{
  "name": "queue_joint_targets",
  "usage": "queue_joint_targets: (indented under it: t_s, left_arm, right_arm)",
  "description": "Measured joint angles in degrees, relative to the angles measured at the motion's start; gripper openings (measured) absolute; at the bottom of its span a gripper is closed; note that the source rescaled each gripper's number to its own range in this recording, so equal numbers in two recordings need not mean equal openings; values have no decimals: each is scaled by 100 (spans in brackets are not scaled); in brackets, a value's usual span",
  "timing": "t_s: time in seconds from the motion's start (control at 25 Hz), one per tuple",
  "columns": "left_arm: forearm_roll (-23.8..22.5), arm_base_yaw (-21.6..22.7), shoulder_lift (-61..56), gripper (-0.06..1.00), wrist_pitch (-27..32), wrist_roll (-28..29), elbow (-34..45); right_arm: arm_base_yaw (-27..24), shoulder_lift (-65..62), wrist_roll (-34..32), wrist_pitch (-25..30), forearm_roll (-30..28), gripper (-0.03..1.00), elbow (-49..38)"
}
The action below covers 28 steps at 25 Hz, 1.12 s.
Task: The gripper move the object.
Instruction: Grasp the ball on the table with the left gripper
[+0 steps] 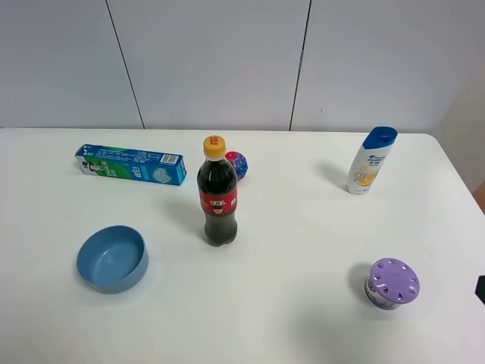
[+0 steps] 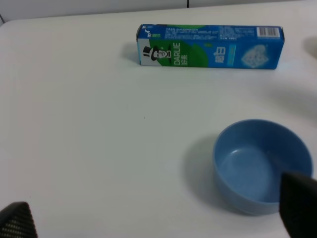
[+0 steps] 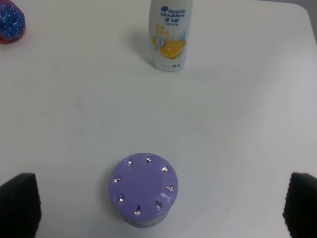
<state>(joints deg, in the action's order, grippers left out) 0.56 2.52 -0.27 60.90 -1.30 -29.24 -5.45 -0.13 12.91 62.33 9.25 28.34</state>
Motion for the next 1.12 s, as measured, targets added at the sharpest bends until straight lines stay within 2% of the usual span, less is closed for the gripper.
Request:
queue_joint_targets:
  t_s: [1.12]
  left_arm:
    - [0,0,0,100,0,6,0]
  right_arm:
    - [0,0,0,0,0,100,0]
